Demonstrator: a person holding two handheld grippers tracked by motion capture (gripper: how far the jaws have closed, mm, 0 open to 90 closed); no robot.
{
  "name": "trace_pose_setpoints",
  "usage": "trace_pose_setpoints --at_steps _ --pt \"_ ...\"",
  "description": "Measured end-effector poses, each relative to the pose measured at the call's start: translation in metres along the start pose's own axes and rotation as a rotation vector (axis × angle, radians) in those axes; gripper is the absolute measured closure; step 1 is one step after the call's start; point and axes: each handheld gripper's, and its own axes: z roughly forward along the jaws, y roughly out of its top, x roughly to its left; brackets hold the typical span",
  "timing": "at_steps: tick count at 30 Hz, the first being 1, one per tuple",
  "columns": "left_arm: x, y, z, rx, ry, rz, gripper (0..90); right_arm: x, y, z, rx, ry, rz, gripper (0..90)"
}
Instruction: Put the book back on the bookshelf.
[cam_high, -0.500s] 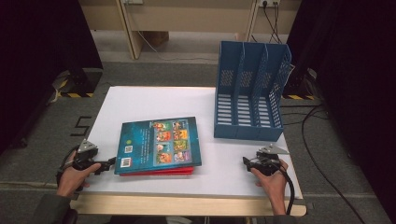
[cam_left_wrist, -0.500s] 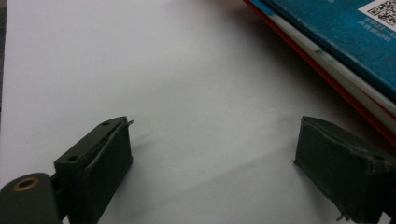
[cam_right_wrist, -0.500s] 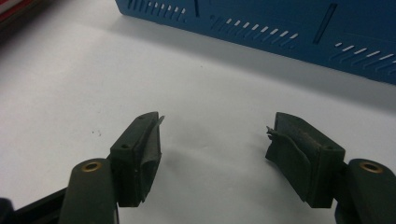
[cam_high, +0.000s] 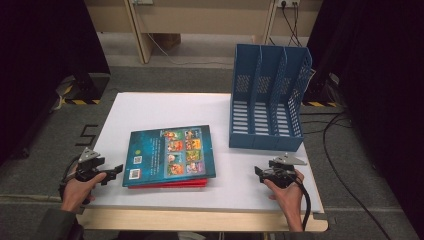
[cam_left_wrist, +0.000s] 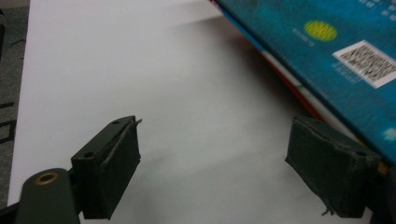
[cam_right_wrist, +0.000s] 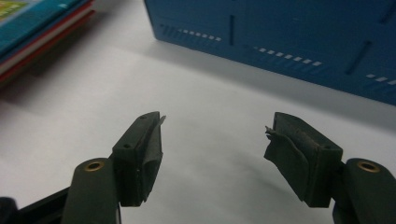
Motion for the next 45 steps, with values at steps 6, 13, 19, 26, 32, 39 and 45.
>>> trace_pose_setpoints --at_steps 6,13,19,26,32,39,45 --pt "-0.012 0.004 -0.005 0.002 0.004 0.038 20.1 0.015 0.008 0.002 -0.028 0.060 0.001 35.7" --pt "-0.021 0.004 -0.009 0.013 0.006 0.004 34.0 0.047 0.019 0.007 -0.064 0.194 0.013 35.1" --pt "-0.045 0.005 -0.010 0.028 -0.020 0.086 28.3 0.067 0.026 0.020 -0.047 0.268 0.015 34.1" --pt "-0.054 0.007 -0.012 0.030 0.027 0.149 27.6 0.071 0.031 0.041 -0.016 0.308 0.072 31.1" --pt "-0.061 0.009 -0.016 0.017 0.052 0.201 29.8 0.073 0.036 0.055 -0.004 0.342 0.125 29.6" --pt "-0.069 0.014 -0.015 0.030 -0.042 0.189 19.7 0.075 0.040 0.075 0.019 0.399 0.192 29.6" --pt "-0.073 0.012 -0.015 0.025 -0.052 0.181 23.9 0.076 0.043 0.079 0.008 0.370 0.218 32.5"
